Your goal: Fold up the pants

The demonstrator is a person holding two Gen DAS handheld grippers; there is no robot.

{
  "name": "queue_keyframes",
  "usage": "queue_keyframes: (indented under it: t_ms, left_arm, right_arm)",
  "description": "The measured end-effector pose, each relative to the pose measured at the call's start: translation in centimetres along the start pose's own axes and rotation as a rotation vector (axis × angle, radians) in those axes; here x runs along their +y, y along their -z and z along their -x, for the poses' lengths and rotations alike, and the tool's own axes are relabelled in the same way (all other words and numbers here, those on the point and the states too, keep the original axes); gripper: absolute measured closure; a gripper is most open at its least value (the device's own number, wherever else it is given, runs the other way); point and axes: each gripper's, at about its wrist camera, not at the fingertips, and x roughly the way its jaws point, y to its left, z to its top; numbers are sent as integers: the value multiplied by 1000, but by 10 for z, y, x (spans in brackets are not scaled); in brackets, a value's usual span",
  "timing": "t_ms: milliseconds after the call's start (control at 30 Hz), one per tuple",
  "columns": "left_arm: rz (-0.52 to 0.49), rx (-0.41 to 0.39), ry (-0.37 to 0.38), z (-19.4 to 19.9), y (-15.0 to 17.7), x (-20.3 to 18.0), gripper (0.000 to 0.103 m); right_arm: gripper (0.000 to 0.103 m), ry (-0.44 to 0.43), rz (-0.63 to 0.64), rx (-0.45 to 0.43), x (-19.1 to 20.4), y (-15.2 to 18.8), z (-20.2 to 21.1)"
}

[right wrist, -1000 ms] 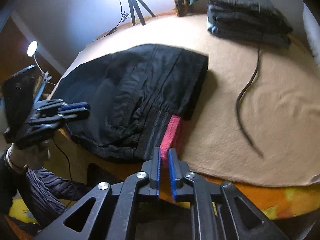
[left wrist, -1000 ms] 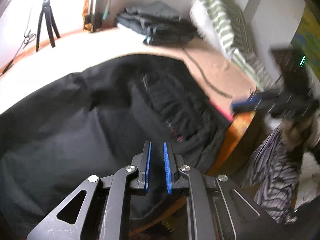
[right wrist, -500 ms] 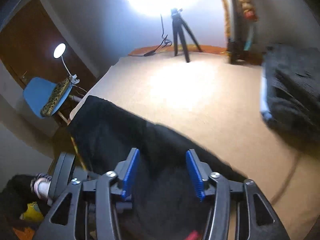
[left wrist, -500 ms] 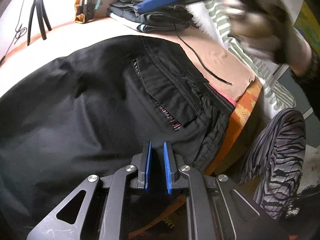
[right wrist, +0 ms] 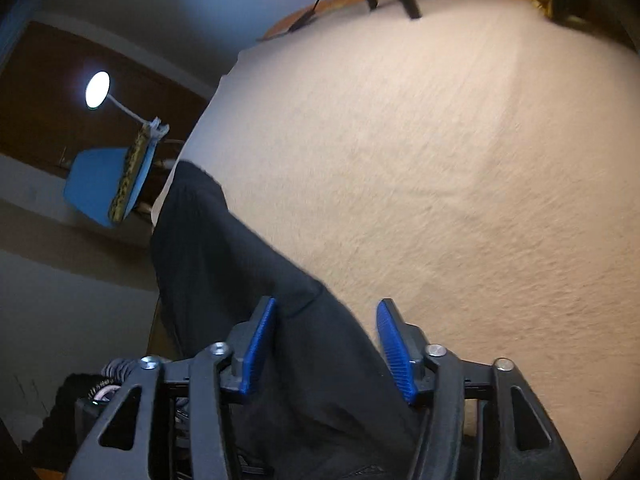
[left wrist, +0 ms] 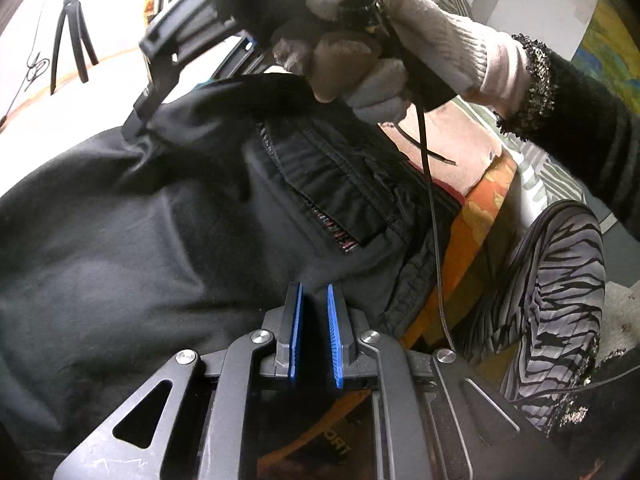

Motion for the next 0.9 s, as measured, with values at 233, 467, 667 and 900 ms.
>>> queue_keyframes:
  t_ms: [233,467,667,900]
  left_arm:
    - [75,-54,55,31,-2,9,92]
    - [208,-285,-42,121,1,62,92]
    - [335,-319,-201,139,11,125,92]
    - [354,-208,-258,102,19,140,92]
  right_arm:
    - [95,53,84,-93,31,26,7]
    - [96,221,409,-242,110,84,17]
    - [96,296,570,-201,146,119,-12]
    - [88,343,635,-147,146,136,-32]
